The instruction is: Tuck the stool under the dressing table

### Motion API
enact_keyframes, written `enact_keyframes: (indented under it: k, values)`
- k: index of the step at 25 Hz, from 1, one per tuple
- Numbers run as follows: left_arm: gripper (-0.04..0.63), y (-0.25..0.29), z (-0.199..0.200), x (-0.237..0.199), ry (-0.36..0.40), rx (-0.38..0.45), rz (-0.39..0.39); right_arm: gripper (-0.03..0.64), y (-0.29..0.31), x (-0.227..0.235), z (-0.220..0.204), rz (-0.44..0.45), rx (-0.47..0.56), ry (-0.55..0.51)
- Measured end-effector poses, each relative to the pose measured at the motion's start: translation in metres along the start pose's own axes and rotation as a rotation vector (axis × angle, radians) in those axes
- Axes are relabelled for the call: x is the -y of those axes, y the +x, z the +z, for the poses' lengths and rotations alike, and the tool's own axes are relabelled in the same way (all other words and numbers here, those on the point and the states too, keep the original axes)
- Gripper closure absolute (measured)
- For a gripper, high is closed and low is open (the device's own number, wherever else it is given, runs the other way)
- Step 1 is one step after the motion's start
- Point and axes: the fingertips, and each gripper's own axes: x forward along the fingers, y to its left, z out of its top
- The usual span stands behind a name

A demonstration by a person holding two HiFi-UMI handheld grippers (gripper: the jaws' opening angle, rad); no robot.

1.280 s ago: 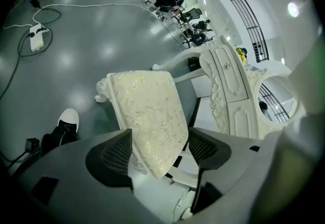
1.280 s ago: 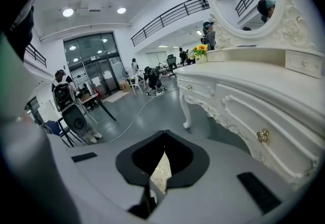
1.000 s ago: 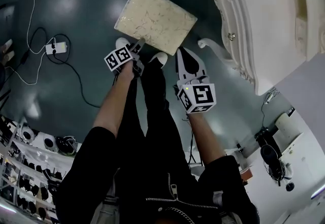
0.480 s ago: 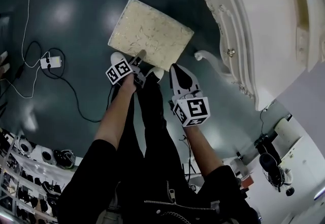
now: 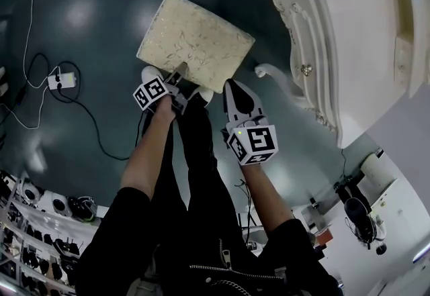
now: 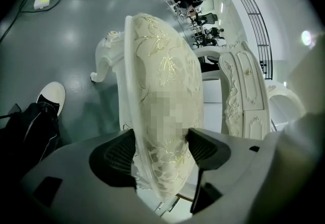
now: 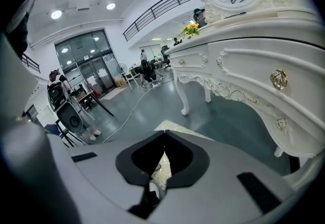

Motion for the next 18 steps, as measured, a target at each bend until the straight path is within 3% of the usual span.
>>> enact_keyframes:
  k: [18]
  values:
    - [0.282, 0.055, 0.054, 0.05, 0.076, -0.004, -0.06, 0.611, 0.012, 0.008, -0.008, -0.007, 0.0, 0.008]
